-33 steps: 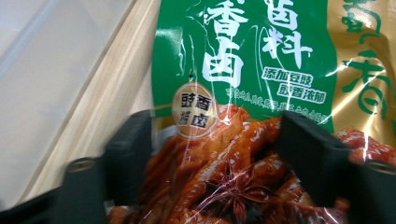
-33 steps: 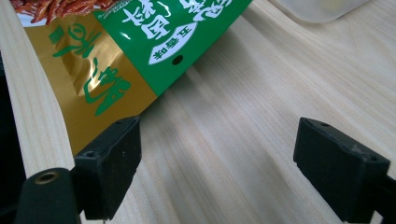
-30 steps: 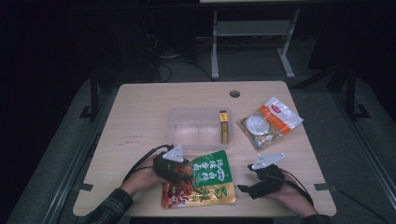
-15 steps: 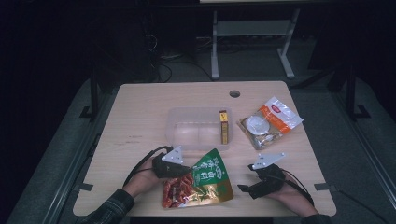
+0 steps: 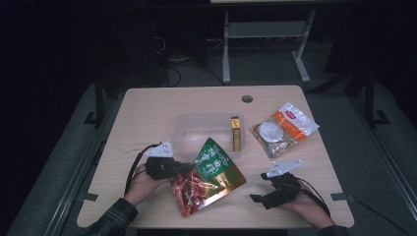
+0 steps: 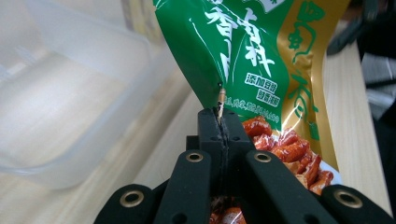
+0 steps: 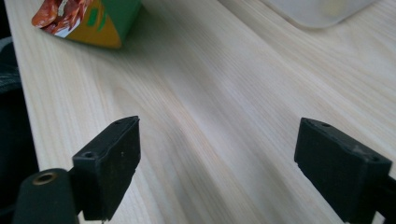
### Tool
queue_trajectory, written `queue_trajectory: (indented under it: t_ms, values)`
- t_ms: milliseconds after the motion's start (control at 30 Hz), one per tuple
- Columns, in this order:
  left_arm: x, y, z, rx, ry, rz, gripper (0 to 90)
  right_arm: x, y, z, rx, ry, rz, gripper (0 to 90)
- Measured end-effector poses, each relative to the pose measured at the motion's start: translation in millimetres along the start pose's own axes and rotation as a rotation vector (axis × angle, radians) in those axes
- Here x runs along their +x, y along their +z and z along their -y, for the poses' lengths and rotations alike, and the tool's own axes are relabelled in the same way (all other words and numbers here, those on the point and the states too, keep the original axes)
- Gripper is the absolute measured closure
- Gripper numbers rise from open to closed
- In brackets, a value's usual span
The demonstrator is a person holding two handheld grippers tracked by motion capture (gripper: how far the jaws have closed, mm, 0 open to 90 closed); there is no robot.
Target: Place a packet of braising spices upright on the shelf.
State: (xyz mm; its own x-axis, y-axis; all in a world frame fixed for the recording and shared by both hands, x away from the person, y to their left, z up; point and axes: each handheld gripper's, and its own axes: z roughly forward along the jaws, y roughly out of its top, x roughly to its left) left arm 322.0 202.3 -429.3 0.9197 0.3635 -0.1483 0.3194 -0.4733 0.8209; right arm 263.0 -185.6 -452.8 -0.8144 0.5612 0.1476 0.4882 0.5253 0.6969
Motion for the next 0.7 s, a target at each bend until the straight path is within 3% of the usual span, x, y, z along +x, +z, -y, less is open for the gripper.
queue_trajectory:
  t_ms: [100,300,333,433,633,700]
  values:
    - [1.6,-7.5,-2.7,-0.05,-0.03,-0.014,90.0,1.0,-0.6,-2.7,-0.016,0.01,-0.015,13.5]
    - [2.6,-20.1,-9.7,-0.134,-0.067,-0.058,90.0,2.9,-3.1,-15.8,-0.119,0.061,-0.065,13.6]
    - [3.2,-21.9,-10.4,-0.142,-0.068,-0.065,90.0,4.6,-0.9,-23.7,-0.151,0.062,-0.092,13.7]
    - [3.8,-25.1,-11.2,-0.179,-0.088,-0.089,90.0,7.8,3.4,-32.4,-0.168,0.051,-0.099,13.8]
    - [6.3,-27.9,-11.4,-0.196,-0.103,-0.113,90.0,15.9,20.6,-54.8,-0.208,0.055,-0.126,15.8]
    - [6.2,-28.4,-11.3,-0.199,-0.102,-0.122,90.0,17.8,28.8,-66.6,-0.252,0.067,-0.146,19.6]
